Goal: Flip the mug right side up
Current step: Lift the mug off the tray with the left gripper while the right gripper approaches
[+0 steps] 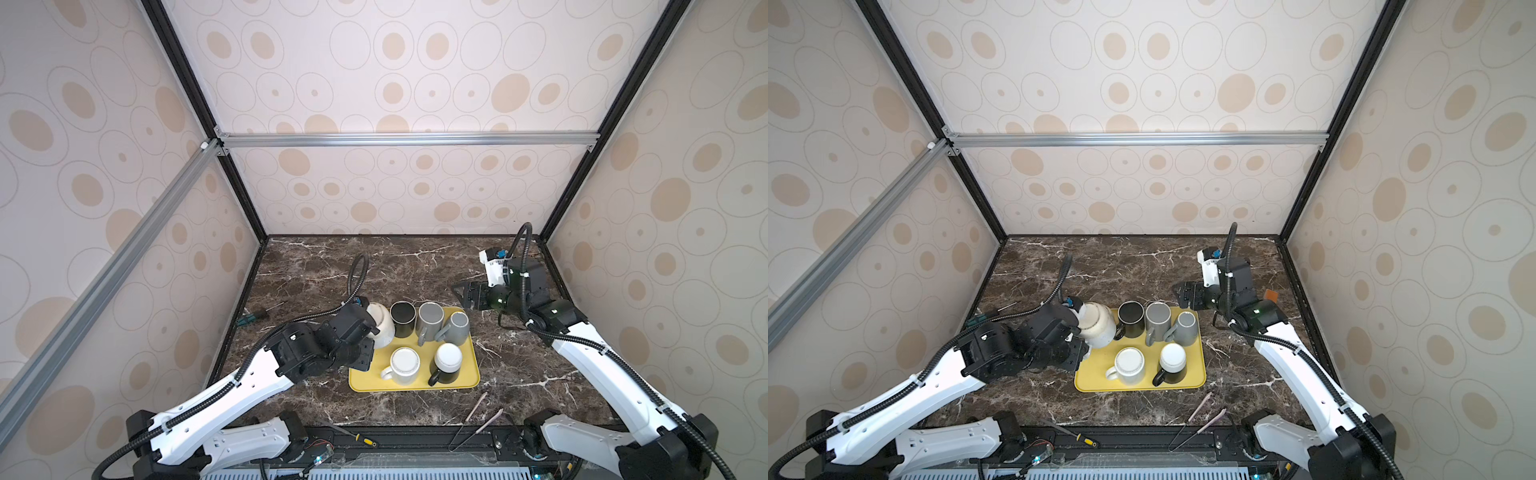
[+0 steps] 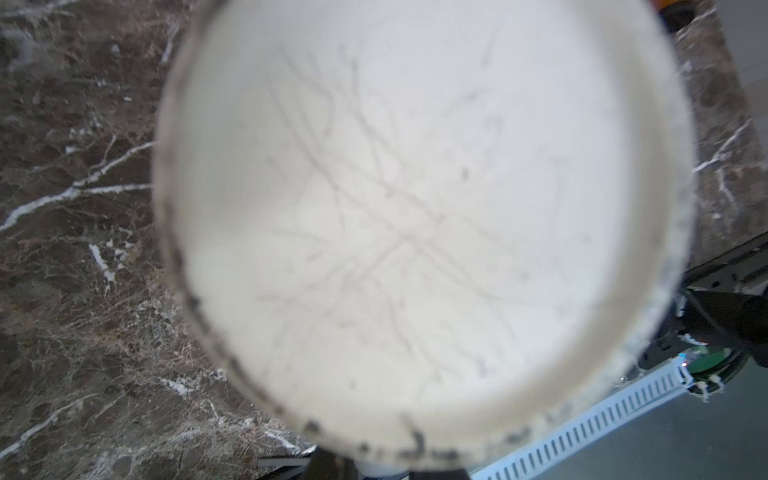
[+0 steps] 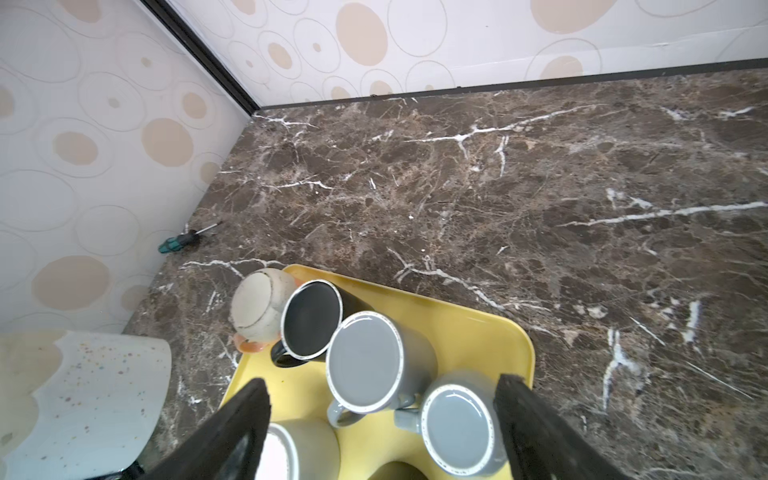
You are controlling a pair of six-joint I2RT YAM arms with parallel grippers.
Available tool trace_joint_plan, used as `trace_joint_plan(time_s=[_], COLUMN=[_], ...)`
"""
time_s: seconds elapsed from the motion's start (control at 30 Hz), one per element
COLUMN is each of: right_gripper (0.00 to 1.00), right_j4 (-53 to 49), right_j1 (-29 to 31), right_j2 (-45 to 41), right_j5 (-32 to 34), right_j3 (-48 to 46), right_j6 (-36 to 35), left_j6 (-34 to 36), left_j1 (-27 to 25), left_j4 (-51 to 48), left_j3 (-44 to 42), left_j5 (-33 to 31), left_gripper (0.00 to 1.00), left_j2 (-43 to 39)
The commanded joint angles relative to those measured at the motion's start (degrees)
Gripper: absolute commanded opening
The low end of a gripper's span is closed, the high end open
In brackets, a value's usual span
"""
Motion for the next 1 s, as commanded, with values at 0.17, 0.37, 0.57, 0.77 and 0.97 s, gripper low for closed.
trace_joint_plan(time_s=[0.17,0.37,0.57,0.77,0.97], right_gripper=[0.76,0.68,0.65,0.56,0.53], right_j4=[6.89,20.57,35.13,42.92,47.73], right_j1=[0.30,0.35,0.36,0.36,0.60], right_j2=[-3.59,-3.95,-3.30,-2.17,1.31], right_j5=[-11.20,-16.34,-21.11,-23.96,-27.61], right_j3=[2.30,-1.41,-6.27,-8.95,-7.20], right_j6=[8.34,19.58,28.63,33.27,36.00], left_j6=[4.35,5.76,0.81,-11.25,-19.68], left_j1=[0.48,5.45,12.63,20.80,22.31], left_j4=[32.29,57.99,72.63,88.58,101.81], left_j3=[-2.34,-8.44,-12.76,-17.39,-20.40], left_j5=[-3.85,0.81,10.35,23.99,30.11], left_gripper=[0.00,0.00,0.00,0.00,0.00], left_j2=[-5.65,-6.23,-4.37,-1.70,2.15])
